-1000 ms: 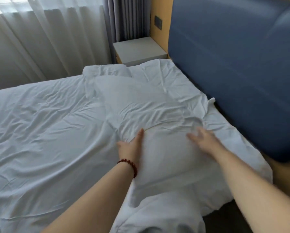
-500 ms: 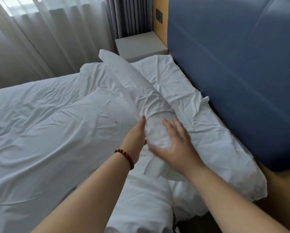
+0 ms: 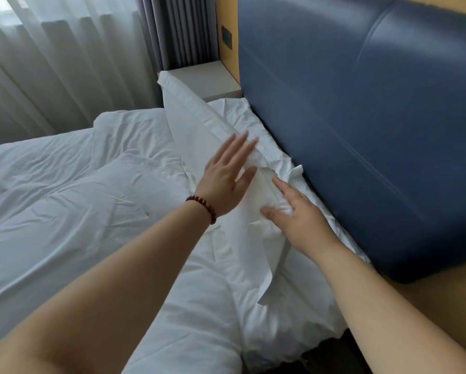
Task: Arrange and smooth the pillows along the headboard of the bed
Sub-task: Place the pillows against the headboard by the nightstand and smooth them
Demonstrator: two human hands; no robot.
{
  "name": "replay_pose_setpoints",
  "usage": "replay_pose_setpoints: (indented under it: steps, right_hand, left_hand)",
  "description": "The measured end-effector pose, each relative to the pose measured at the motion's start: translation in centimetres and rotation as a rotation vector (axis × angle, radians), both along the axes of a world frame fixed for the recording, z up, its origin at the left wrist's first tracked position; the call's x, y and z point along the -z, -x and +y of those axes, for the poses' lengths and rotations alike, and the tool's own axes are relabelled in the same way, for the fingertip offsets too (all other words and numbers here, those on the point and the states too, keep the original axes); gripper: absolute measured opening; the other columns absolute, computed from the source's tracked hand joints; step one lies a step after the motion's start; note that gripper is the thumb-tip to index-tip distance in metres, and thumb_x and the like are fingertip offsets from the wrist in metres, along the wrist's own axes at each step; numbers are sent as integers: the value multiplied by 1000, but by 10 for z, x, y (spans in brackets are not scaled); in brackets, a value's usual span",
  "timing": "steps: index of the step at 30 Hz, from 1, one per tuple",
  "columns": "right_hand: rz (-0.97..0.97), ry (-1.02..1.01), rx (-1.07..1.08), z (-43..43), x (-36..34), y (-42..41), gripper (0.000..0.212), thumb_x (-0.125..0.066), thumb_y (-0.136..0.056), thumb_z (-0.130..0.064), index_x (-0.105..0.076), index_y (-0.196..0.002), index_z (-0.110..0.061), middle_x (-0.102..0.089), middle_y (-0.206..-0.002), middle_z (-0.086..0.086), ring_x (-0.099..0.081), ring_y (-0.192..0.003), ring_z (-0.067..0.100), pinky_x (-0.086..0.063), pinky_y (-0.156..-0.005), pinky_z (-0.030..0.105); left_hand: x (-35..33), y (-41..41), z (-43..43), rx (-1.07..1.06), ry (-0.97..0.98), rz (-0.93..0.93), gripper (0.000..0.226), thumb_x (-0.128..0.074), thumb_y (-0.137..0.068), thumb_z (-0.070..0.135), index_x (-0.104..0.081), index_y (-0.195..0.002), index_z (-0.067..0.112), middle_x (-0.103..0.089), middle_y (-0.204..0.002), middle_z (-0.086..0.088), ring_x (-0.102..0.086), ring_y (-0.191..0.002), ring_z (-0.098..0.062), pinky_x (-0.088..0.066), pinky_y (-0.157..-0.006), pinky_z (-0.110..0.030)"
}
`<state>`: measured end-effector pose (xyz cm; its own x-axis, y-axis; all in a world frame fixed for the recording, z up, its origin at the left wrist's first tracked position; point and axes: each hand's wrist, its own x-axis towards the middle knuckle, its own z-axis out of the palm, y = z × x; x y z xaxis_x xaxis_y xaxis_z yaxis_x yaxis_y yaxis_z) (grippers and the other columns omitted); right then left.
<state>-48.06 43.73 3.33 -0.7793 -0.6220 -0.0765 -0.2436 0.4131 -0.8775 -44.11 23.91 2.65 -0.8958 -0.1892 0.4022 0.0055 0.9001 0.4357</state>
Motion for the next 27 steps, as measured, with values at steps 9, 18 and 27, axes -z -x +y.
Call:
replay_pose_setpoints:
  steps: [9,18,27]
  right_hand:
    - [-16,188,59,2,42,88,65,-61,-83,-58,-44,-143,-40,-50,-143,-17,-46,-130,0,-41,-106,21]
    - [-38,117,-24,12,59,133,65,-59,-95,-34,-25,-148,-50,-29,-152,-25,-31,-137,-5,-28,-114,23]
    - [-51,-37,-46,23,63,154,80,-53,-84,-69,-19,-152,-45,-24,-160,-11,-30,-143,12,-27,-114,32]
  left_hand:
    - [24,95,17,-17,-47,-154,51,-23,-99,50,-61,-129,31,-49,-145,13,-22,-147,-8,-14,-121,-37]
    - [82,94,44,-391,-746,-172,60,-30,-100,55,-20,-156,33,-13,-164,11,-5,-150,-3,-4,-124,-33]
    - [164,58,69,-858,-1288,-416,76,-33,-97,63,-11,-158,25,-17,-164,4,-17,-150,-22,-10,-119,-39]
